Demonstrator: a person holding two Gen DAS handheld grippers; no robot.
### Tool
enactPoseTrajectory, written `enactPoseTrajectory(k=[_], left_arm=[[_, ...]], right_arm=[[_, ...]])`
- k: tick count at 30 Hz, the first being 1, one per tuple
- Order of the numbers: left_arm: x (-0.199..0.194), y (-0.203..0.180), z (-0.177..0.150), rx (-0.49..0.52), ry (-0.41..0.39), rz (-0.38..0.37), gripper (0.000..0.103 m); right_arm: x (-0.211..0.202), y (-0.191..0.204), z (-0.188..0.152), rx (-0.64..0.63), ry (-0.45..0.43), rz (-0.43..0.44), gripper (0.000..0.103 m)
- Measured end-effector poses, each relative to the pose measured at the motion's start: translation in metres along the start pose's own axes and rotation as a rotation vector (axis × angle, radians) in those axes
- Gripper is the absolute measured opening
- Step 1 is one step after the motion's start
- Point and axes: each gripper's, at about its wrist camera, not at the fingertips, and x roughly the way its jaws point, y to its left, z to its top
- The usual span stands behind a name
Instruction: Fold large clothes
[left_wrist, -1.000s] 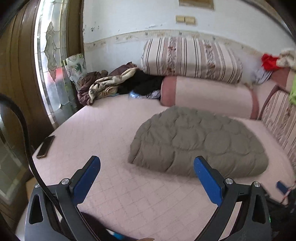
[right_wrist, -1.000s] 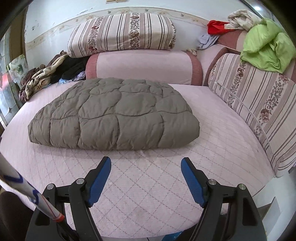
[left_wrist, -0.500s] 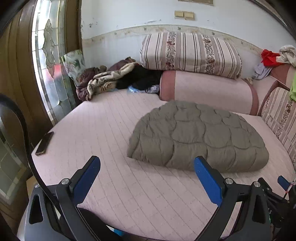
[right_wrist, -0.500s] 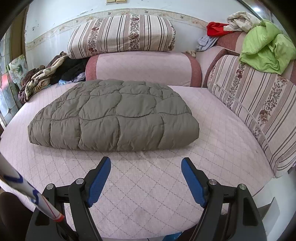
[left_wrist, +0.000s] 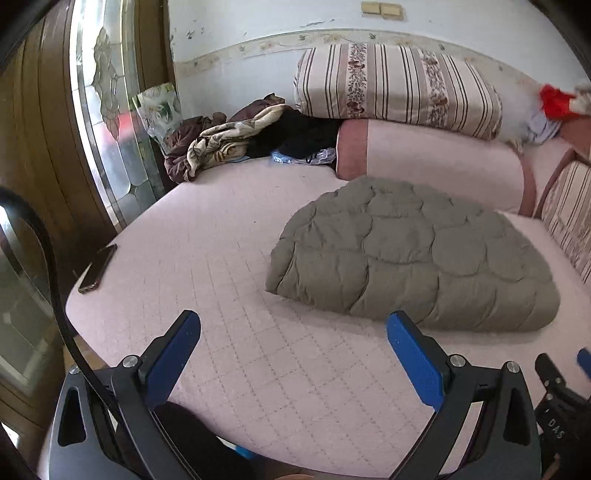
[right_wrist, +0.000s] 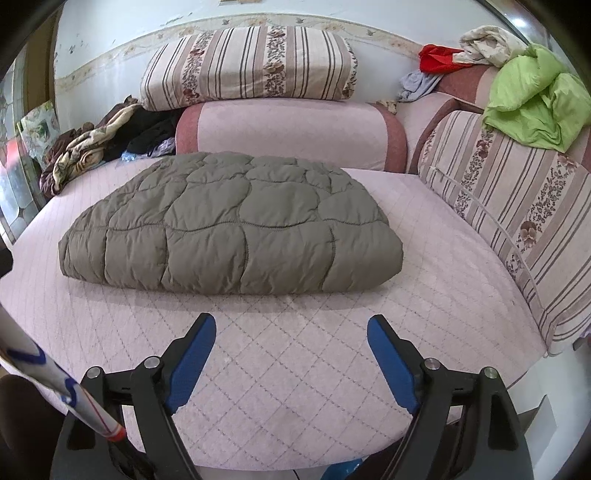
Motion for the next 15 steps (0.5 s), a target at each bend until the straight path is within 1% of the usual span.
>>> enactPoseTrajectory(k=[9, 15], left_arm=[[0.006, -0.023, -0.018, 0.104, 0.055, -0.03, 0.101], [0.009, -0.025, -0.021, 0.113, 0.08, -0.047, 0.101]], right_arm=[[0.004, 0.008, -0.005, -0.026, 0.02, -0.005, 0.089], [0.007, 0.005, -0.005, -0.01, 0.031, -0.019, 0.089]])
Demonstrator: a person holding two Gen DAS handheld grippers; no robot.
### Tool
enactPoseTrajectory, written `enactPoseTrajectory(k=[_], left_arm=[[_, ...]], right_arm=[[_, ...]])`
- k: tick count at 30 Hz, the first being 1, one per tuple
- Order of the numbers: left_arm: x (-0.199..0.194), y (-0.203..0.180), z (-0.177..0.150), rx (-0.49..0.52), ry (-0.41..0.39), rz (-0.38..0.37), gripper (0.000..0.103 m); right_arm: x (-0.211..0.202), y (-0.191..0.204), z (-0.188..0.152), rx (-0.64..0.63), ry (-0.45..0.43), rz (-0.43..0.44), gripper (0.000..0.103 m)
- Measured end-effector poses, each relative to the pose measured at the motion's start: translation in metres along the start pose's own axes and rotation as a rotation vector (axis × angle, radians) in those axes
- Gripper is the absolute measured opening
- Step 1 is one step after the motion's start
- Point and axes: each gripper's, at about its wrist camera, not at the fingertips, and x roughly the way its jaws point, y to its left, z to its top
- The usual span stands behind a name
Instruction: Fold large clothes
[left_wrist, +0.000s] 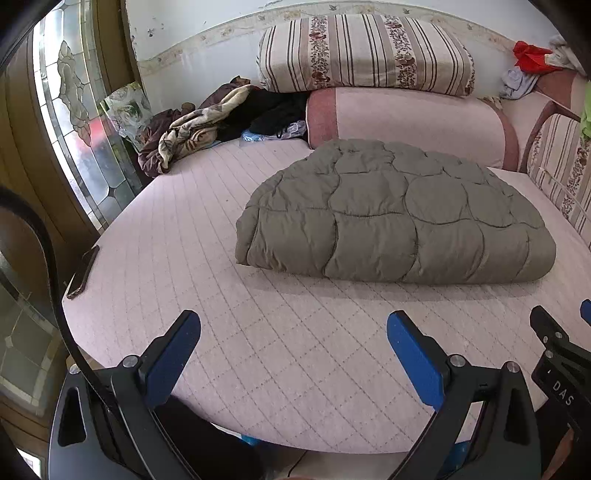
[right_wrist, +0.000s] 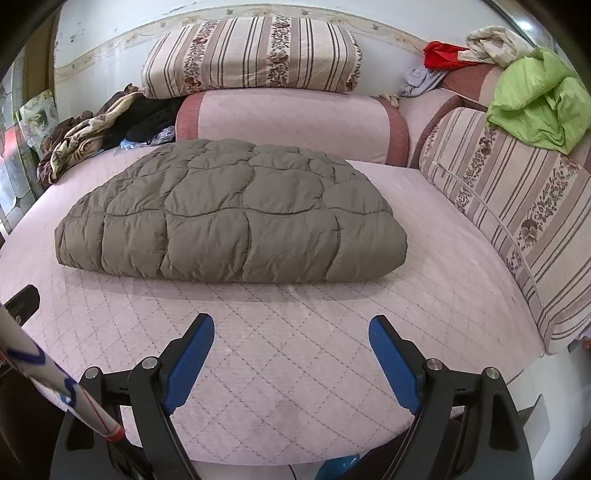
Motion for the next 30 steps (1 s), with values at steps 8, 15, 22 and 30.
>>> enactPoseTrajectory(k=[8, 15, 22, 30], left_arm=[[0.004, 0.001, -0.004, -0.019, 0.022, -0.018, 0.101], [0.005, -0.009, -0.01, 0.01, 0.04, -0.003, 0.101], [0.006, -0.015, -0.015, 0.04, 0.047, 0.0, 0.101], [0.012, -0.011, -0.017, 0.023, 0.078, -0.015, 0.101]], right_arm=[[0.0, 0.001, -0.003, -0.007, 0.01, -0.006, 0.089], [0.0, 0.004, -0.006, -0.017, 0.012, 0.001, 0.089], [0.002, 0.004, -0.007, -0.013, 0.018, -0.005, 0.09], [0.005, 0.006, -0.009, -0.024, 0.032, -0.013, 0.09]])
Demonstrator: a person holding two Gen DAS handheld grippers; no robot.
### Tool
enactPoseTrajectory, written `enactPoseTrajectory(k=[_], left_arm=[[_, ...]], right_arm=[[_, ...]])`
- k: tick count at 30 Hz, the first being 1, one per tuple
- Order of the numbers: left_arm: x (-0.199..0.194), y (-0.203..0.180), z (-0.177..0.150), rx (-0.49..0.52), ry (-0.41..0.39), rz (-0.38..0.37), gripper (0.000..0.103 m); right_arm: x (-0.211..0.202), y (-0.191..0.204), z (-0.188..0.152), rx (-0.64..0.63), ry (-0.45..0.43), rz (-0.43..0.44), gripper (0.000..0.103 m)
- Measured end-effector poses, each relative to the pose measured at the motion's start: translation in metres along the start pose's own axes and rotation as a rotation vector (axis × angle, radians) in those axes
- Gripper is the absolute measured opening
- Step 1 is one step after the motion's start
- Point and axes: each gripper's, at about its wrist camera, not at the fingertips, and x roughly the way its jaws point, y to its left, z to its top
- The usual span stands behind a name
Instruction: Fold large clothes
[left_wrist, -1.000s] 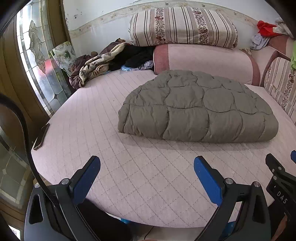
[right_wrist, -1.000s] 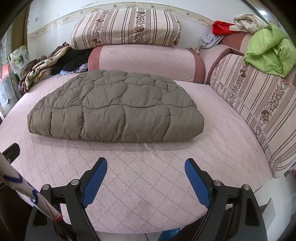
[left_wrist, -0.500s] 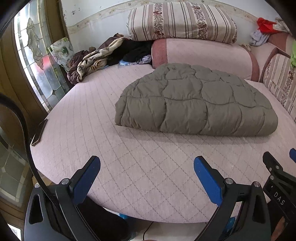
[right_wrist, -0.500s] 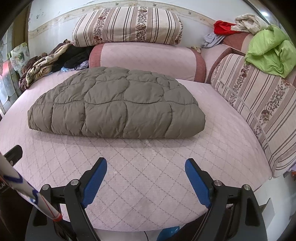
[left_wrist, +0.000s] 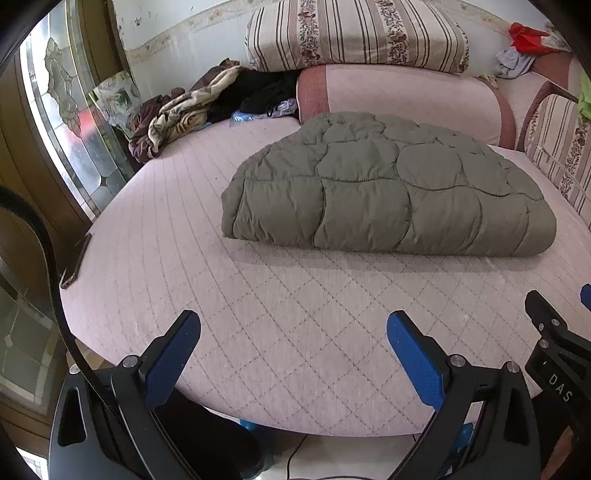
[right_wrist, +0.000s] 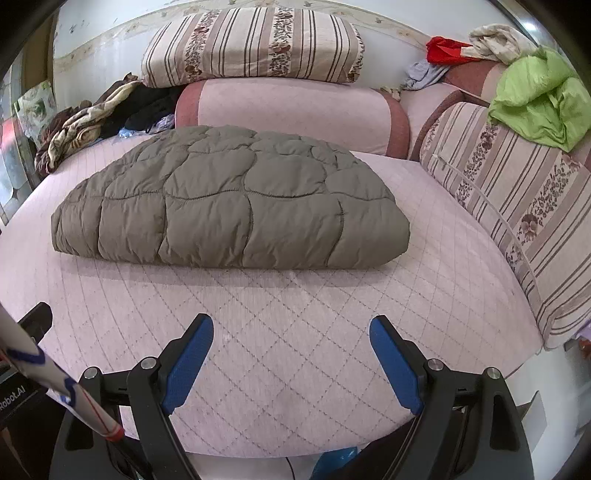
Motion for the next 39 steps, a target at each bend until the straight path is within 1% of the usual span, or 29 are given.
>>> enactPoseTrajectory(k=[5, 8, 11, 16, 26, 39], left_arm=[[0.004, 0.003, -0.001, -0.018, 0.03, -0.056, 0.101], [0.007, 0.008, -0.001, -0.045, 0.048, -0.108, 0.101], [0.01, 0.01, -0.003, -0.062, 0.059, -0.127, 0.101], [0.015, 0.01, -0.003, -0.066, 0.072, -0.13, 0.101], [0.017, 0.009, -0.005, -0.066, 0.075, -0.127, 0.101], [0.021, 0.008, -0.006, -0.067, 0.095, -0.121, 0.101]], right_arm=[[0.002, 0.003, 0.0, -0.012, 0.007, -0.004, 0.09], [0.004, 0.002, 0.0, -0.008, 0.017, -0.011, 0.09], [0.007, 0.0, -0.001, 0.003, 0.03, -0.017, 0.09], [0.009, -0.002, -0.002, 0.012, 0.04, -0.023, 0.09], [0.011, 0.002, -0.003, -0.011, 0.044, -0.016, 0.09], [0.009, 0.004, -0.003, -0.019, 0.037, -0.019, 0.09]])
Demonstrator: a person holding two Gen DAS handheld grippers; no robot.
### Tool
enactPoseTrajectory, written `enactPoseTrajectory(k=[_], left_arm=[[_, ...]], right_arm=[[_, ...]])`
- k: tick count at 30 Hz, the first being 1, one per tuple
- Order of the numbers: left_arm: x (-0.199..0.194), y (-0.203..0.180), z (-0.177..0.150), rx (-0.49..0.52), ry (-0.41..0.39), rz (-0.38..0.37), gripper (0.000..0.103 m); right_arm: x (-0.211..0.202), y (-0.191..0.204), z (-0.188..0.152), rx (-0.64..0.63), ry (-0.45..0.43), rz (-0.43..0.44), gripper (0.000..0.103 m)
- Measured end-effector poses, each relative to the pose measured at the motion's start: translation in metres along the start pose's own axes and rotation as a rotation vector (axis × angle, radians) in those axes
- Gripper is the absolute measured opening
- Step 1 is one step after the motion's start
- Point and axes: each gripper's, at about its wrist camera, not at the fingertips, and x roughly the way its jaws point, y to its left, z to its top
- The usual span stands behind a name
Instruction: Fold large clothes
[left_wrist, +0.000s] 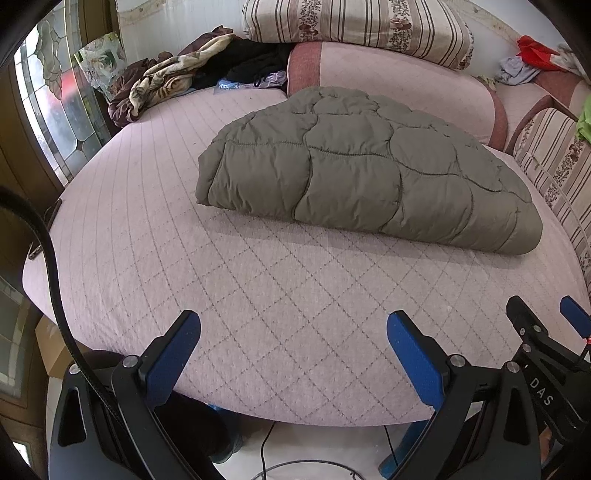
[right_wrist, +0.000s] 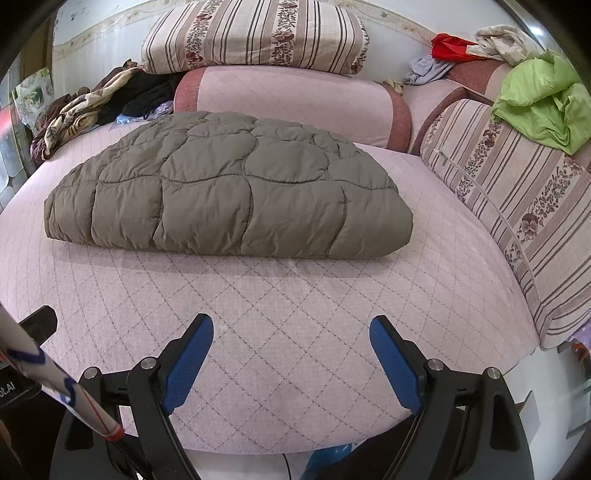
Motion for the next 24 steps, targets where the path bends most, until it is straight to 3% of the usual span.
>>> enactPoseTrajectory(k=[24], left_arm=[[0.0064, -0.0015, -0.0032, 0.001, 0.022, 0.022, 0.101]], right_arm=[[0.0034, 0.0034, -0.0024, -0.02, 0.009, 0.006, 0.09]])
